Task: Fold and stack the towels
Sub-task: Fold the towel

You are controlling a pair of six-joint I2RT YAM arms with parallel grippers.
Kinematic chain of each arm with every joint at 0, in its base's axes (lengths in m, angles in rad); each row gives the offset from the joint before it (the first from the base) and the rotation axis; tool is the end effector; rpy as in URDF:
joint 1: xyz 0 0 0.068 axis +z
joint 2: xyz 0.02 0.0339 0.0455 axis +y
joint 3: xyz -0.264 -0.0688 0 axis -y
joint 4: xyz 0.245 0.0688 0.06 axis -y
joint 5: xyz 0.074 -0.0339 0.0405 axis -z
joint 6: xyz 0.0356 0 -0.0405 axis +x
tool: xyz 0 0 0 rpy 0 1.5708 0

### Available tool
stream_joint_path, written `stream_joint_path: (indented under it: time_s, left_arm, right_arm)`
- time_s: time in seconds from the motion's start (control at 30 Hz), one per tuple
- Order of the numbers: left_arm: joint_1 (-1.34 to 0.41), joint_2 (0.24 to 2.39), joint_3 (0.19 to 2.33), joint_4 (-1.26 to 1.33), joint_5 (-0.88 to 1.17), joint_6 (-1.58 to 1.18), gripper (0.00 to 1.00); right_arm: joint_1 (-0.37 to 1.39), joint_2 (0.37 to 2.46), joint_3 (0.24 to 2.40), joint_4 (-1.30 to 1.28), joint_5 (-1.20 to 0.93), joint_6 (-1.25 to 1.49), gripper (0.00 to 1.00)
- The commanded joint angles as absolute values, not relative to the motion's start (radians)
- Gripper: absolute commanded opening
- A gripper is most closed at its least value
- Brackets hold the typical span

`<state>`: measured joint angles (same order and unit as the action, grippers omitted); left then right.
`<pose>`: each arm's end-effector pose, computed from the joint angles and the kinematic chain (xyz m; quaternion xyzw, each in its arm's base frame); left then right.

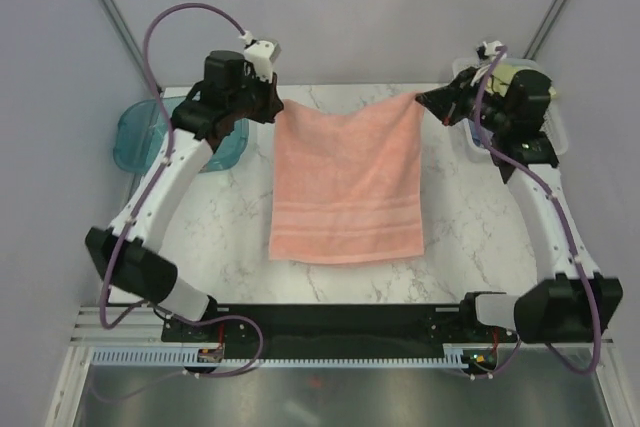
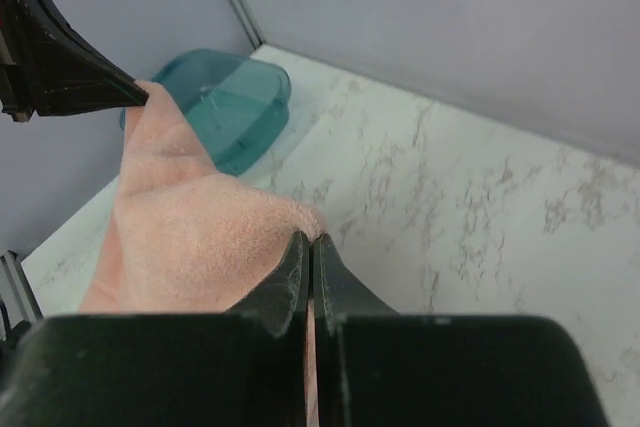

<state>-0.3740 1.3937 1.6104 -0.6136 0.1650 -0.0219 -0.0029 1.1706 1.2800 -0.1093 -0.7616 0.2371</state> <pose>0.2776 -0.1152 0.4425 0.1903 0.8090 -0.1758 0.5277 0.2540 0.0238 0.4430 -0.1823 0.6832 0.3377 0.6213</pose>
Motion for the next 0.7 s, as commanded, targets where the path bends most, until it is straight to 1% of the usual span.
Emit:
stream_joint_path:
  time_s: [0.0, 0.03, 0.07, 0.1, 0.13, 0.17, 0.2, 0.23, 0.27, 0.33, 0.37, 0.4, 0.43, 0.47, 0.5, 0.53, 0.57, 0.6, 0.63, 0.67]
  left_arm:
    - [-0.335, 1.604, 1.689, -0.583, 0.124, -0.031, 0.02]
    - [-0.325, 1.706, 1.712, -0.578, 0.144, -0.035, 0.02]
    - [-0.31, 1.757, 1.765, -0.571, 0.15, -0.038, 0.02]
    - [-0.304, 1.81, 1.796, -0.571, 0.158, -0.037, 0.02]
    - [-0.299, 1.919, 1.859, -0.568, 0.17, -0.035, 0.02]
    - [-0.29, 1.969, 1.894, -0.566, 0.172, -0.031, 0.02]
    - [-0.285, 2.027, 1.928, -0.566, 0.169, -0.026, 0.02]
    - [-0.282, 2.122, 2.001, -0.566, 0.166, -0.025, 0.02]
    - [-0.269, 2.178, 2.041, -0.568, 0.17, -0.023, 0.02]
    - [-0.258, 2.261, 2.153, -0.566, 0.178, -0.025, 0.02]
    - [-0.247, 2.335, 2.189, -0.572, 0.178, -0.028, 0.02]
    - [-0.244, 2.362, 2.219, -0.571, 0.161, -0.028, 0.07]
    - [-0.236, 2.39, 2.27, -0.569, 0.149, -0.028, 0.14]
    - [-0.235, 2.428, 2.295, -0.566, 0.132, -0.025, 0.24]
    - [-0.232, 2.445, 2.316, -0.561, 0.117, -0.015, 0.49]
    - [-0.23, 2.453, 2.342, -0.56, 0.086, -0.011, 0.57]
    - [-0.23, 2.454, 2.347, -0.543, 0.078, -0.005, 0.61]
    - [-0.23, 2.448, 2.347, -0.537, 0.069, -0.005, 0.67]
    - [-0.23, 2.439, 2.344, -0.534, 0.057, -0.008, 0.7]
    - [-0.23, 2.421, 2.339, -0.537, 0.055, -0.008, 0.72]
  right_arm:
    - [-0.005, 1.366, 1.217, 0.079, -0.761, 0.316, 0.0]
    - [-0.005, 1.415, 1.207, 0.118, -0.758, 0.327, 0.0]
    - [-0.005, 1.469, 1.212, 0.179, -0.761, 0.345, 0.0]
    - [-0.005, 1.582, 1.222, 0.196, -0.762, 0.353, 0.0]
    - [-0.005, 1.639, 1.242, 0.218, -0.765, 0.362, 0.0]
    - [-0.006, 1.694, 1.253, 0.276, -0.77, 0.368, 0.0]
    - [0.021, 1.804, 1.27, 0.305, -0.767, 0.383, 0.0]
    - [0.023, 1.862, 1.323, 0.339, -0.767, 0.388, 0.0]
    - [0.023, 1.972, 1.362, 0.345, -0.775, 0.393, 0.0]
    - [0.023, 2.061, 1.473, 0.345, -0.764, 0.402, 0.0]
    - [0.023, 2.132, 1.508, 0.336, -0.741, 0.4, 0.0]
    - [0.023, 2.16, 1.546, 0.324, -0.73, 0.388, 0.04]
    - [0.023, 2.183, 1.605, 0.313, -0.715, 0.388, 0.16]
    - [0.023, 2.224, 1.633, 0.307, -0.7, 0.384, 0.23]
    - [0.021, 2.242, 1.664, 0.292, -0.668, 0.379, 0.28]
    - [0.023, 2.259, 1.73, 0.241, -0.648, 0.364, 0.39]
    - [0.021, 2.282, 1.758, 0.22, -0.628, 0.356, 0.42]
    - [0.025, 2.284, 1.779, 0.204, -0.589, 0.353, 0.45]
    - [0.023, 2.281, 1.796, 0.18, -0.566, 0.347, 0.49]
    - [0.023, 2.258, 1.798, 0.169, -0.539, 0.347, 0.51]
